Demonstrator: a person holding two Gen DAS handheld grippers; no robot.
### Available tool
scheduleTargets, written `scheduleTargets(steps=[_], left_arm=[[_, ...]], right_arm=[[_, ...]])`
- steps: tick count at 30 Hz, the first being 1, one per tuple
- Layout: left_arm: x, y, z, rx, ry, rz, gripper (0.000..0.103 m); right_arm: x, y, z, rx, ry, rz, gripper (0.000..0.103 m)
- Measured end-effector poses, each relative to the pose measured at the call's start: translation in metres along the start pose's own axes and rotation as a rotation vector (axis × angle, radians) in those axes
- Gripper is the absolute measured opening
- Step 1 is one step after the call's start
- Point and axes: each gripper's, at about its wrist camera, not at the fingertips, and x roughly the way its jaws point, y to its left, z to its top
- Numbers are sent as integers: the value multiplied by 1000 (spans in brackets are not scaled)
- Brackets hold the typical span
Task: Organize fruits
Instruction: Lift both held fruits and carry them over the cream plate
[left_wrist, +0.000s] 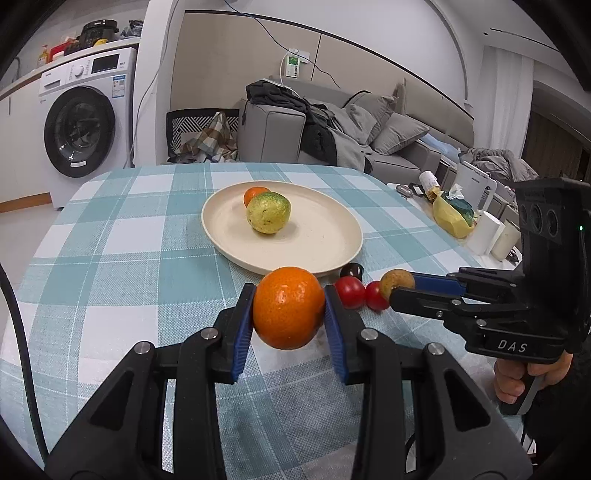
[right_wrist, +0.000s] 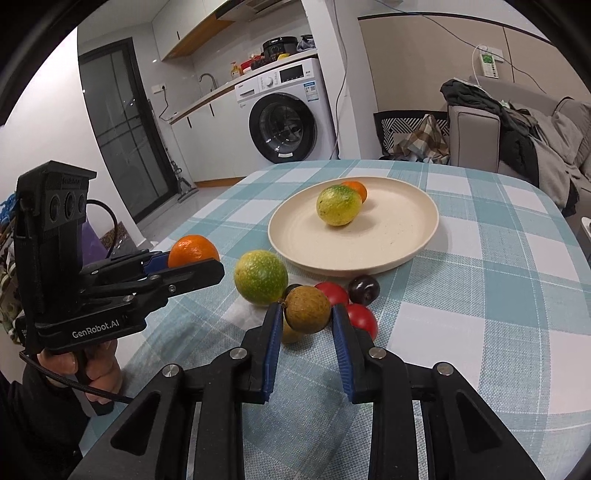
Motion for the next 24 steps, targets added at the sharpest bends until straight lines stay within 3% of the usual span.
scheduleTargets(steps=[24], left_arm=[[20, -7, 37, 10, -45, 45, 33]], right_arm=[[-8, -17, 23, 54, -110, -38, 28]])
